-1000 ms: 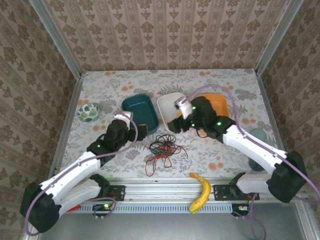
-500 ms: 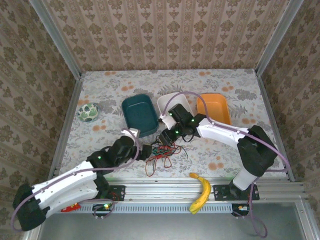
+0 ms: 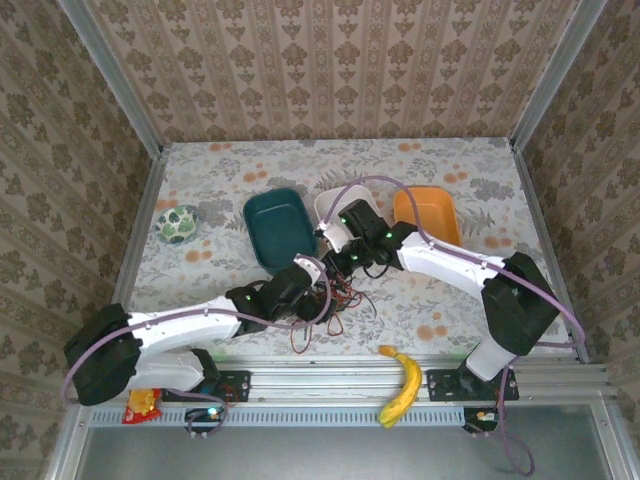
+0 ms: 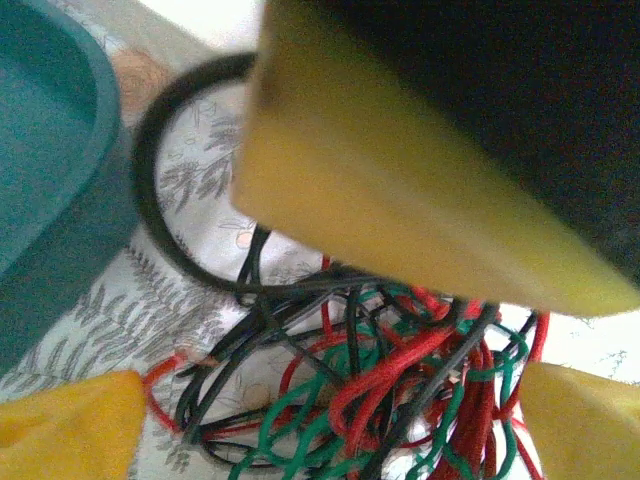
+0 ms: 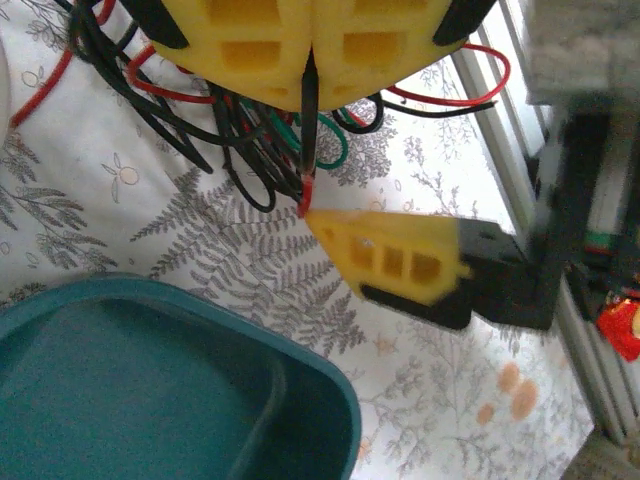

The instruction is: Untangle the cables

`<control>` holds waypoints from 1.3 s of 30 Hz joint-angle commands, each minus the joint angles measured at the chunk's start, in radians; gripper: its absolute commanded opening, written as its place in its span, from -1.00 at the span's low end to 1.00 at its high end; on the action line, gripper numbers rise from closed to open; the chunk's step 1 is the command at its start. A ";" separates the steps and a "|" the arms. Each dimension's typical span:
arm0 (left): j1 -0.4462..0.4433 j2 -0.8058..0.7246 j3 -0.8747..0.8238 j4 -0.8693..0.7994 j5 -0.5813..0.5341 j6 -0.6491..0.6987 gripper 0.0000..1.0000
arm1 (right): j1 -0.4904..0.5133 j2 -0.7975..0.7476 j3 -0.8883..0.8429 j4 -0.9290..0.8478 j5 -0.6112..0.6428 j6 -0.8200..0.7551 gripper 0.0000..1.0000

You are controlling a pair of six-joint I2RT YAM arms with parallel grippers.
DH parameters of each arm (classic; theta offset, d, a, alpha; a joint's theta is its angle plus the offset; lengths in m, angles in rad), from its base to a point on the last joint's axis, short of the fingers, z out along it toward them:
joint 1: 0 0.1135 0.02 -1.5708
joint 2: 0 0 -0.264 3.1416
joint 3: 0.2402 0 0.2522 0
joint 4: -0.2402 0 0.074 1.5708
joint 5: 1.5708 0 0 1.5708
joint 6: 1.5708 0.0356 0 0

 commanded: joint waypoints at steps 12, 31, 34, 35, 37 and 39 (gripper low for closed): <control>-0.005 0.142 -0.048 0.164 -0.028 0.042 0.16 | -0.168 -0.211 -0.085 0.299 -0.189 0.303 -1.00; -0.006 0.217 -0.107 0.220 -0.098 -0.015 -1.00 | -0.309 -0.485 -0.101 0.473 0.089 0.492 -1.00; -0.005 0.219 -0.116 0.220 -0.105 -0.028 -1.00 | -0.322 -0.530 -0.081 0.453 0.201 0.458 -1.00; -0.004 0.222 -0.121 0.223 -0.103 -0.032 -1.00 | -0.323 -0.545 -0.070 0.439 0.244 0.433 -1.00; -0.005 0.226 -0.135 0.245 -0.093 -0.035 -1.00 | -0.324 -0.567 -0.048 0.415 0.331 0.391 -1.00; -0.007 0.226 -0.148 0.260 -0.086 -0.036 -1.00 | -0.327 -0.590 -0.032 0.408 0.405 0.352 -1.00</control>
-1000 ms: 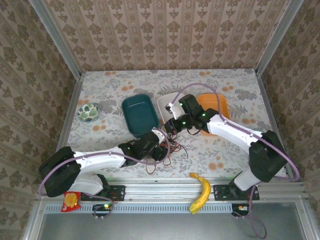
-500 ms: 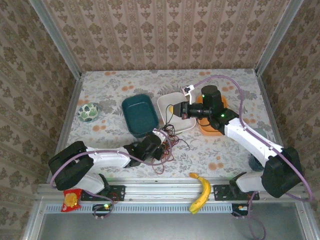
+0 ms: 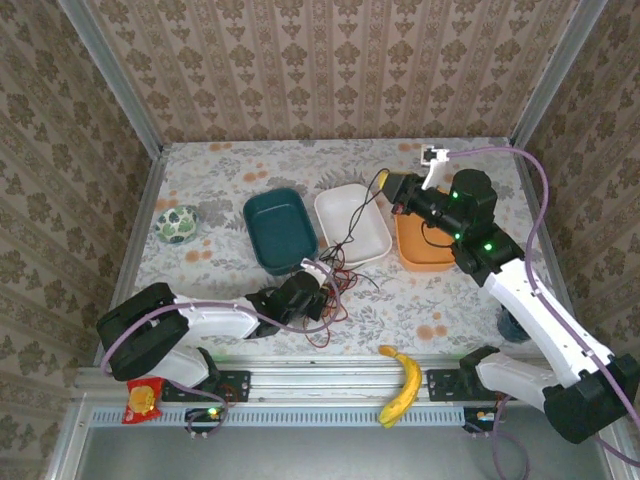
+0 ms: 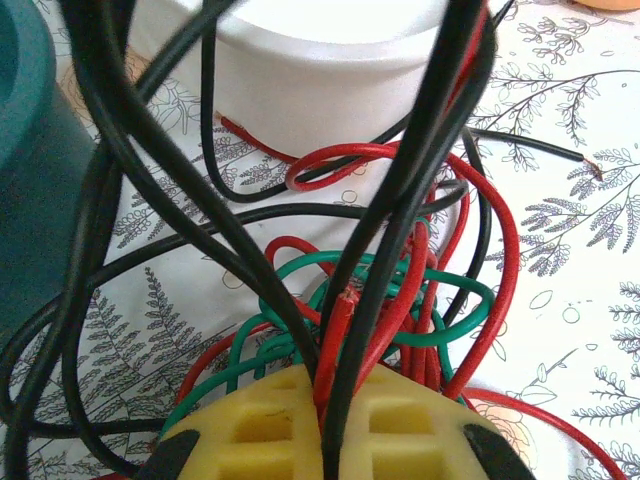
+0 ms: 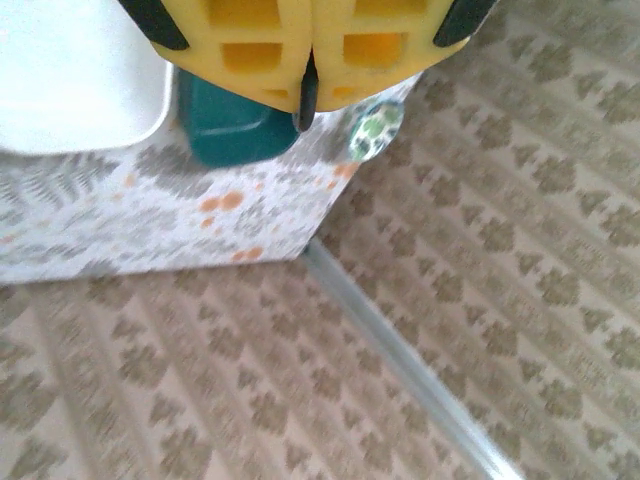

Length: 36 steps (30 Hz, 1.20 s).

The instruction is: Untangle the cables

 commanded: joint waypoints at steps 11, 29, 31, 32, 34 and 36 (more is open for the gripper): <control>-0.006 0.015 -0.091 -0.123 -0.036 -0.066 -1.00 | -0.119 -0.125 0.136 0.063 0.324 -0.165 -1.00; -0.025 0.043 -0.141 -0.157 -0.077 -0.183 -1.00 | -0.425 -0.054 0.382 0.185 0.030 -0.058 -1.00; -0.030 0.070 -0.128 -0.166 -0.082 -0.188 -1.00 | -0.433 -0.019 0.451 0.189 -0.047 -0.052 -1.00; -0.033 0.085 -0.116 -0.183 -0.089 -0.193 -1.00 | -0.433 0.000 0.488 0.186 -0.087 -0.044 -1.00; -0.038 0.117 -0.089 -0.213 -0.105 -0.199 -1.00 | -0.433 0.039 0.547 0.185 -0.166 -0.011 -1.00; -0.045 0.150 -0.064 -0.239 -0.121 -0.205 -1.00 | -0.433 0.070 0.585 0.206 -0.234 0.040 -1.00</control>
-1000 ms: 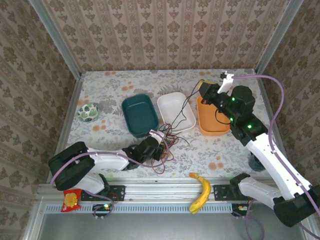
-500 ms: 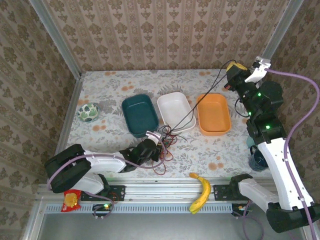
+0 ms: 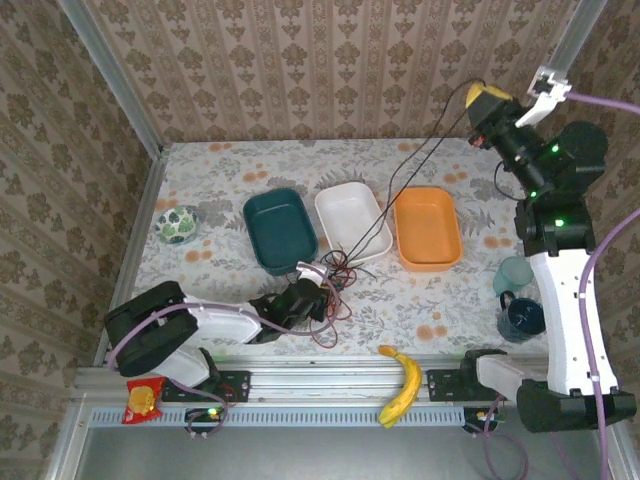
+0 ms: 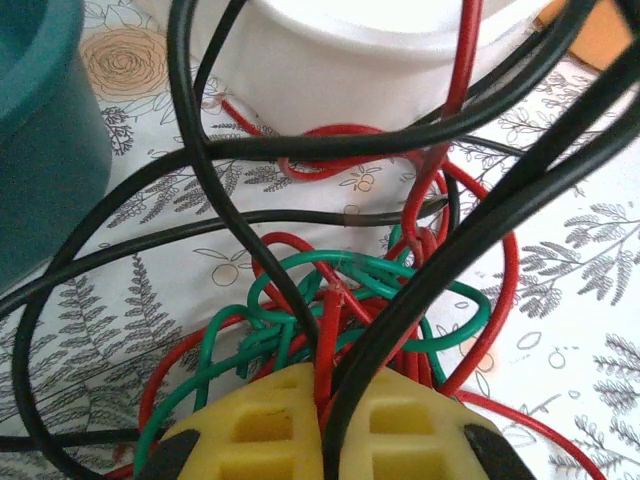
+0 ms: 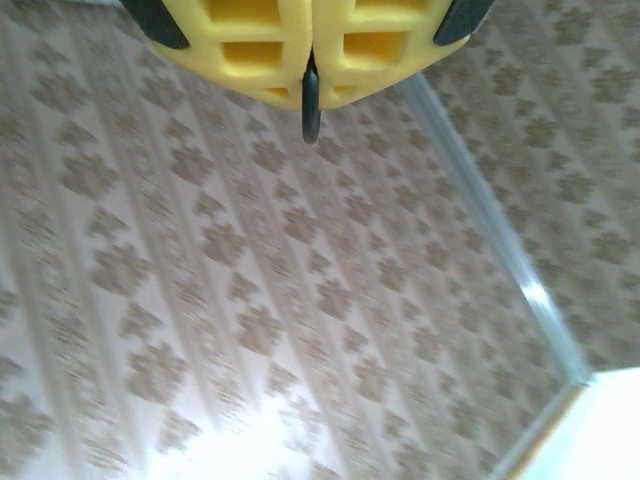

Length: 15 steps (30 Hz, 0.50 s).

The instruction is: Untangle the cables

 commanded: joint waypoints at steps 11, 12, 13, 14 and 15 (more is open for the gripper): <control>-0.015 0.129 -0.006 -0.364 -0.092 -0.051 -0.65 | -0.025 0.077 0.245 0.138 -0.056 0.035 -1.00; -0.017 0.129 -0.002 -0.365 -0.097 -0.048 -0.65 | -0.025 0.082 0.242 0.122 -0.053 0.029 -1.00; -0.020 0.129 0.002 -0.366 -0.104 -0.045 -0.65 | -0.025 0.085 0.234 0.101 -0.042 0.020 -1.00; -0.025 0.129 0.009 -0.370 -0.113 -0.042 -0.65 | -0.025 0.086 0.220 0.086 -0.027 0.016 -1.00; -0.030 0.128 0.015 -0.372 -0.120 -0.037 -0.66 | -0.025 0.085 0.207 0.076 -0.016 0.006 -1.00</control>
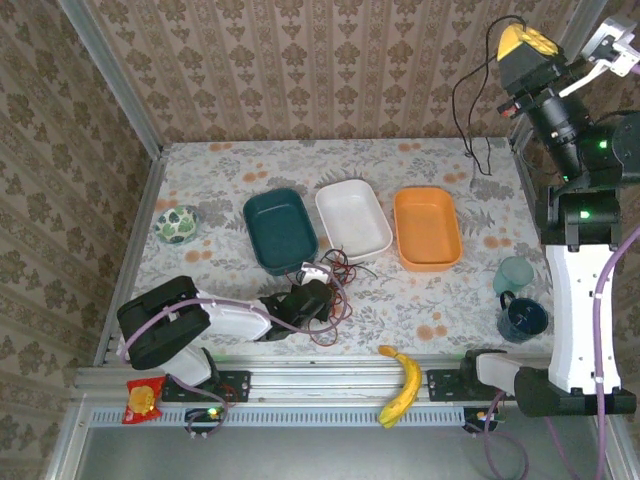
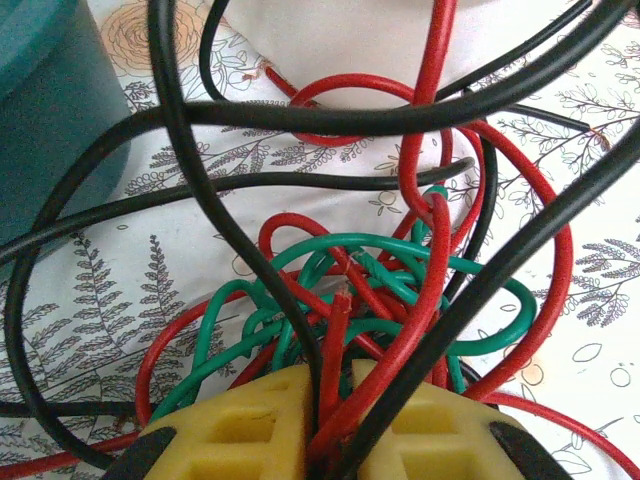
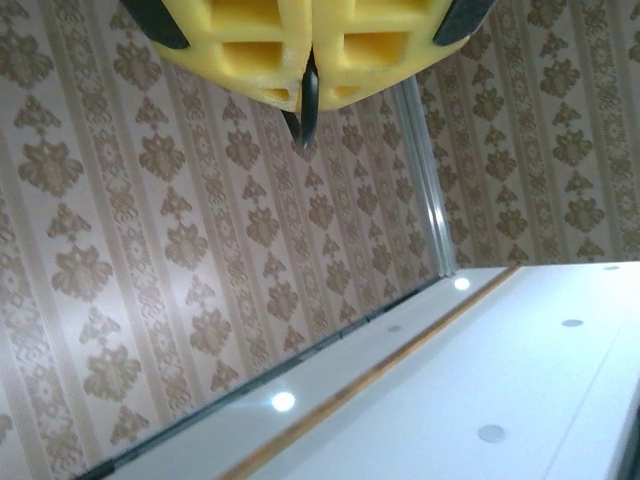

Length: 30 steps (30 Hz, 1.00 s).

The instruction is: Untangle the cables

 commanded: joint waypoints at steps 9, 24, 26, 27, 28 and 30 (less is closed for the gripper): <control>-0.057 0.055 0.011 -0.322 -0.089 0.070 -0.68 | 0.003 -0.041 -0.243 -0.192 0.197 -0.184 -1.00; -0.059 0.047 -0.011 -0.298 -0.104 0.063 -0.68 | 0.044 -0.128 -0.487 -0.169 0.441 -0.261 -1.00; -0.059 0.044 -0.015 -0.294 -0.102 0.065 -0.69 | 0.047 -0.130 -0.516 -0.185 0.444 -0.250 -1.00; -0.058 0.041 -0.017 -0.292 -0.102 0.066 -0.70 | 0.050 -0.133 -0.534 -0.193 0.446 -0.240 -1.00; -0.060 0.039 -0.017 -0.291 -0.104 0.066 -0.70 | 0.055 -0.137 -0.559 -0.197 0.447 -0.234 -1.00; -0.059 0.034 -0.018 -0.294 -0.104 0.068 -0.70 | 0.074 -0.152 -0.616 -0.204 0.465 -0.227 -1.00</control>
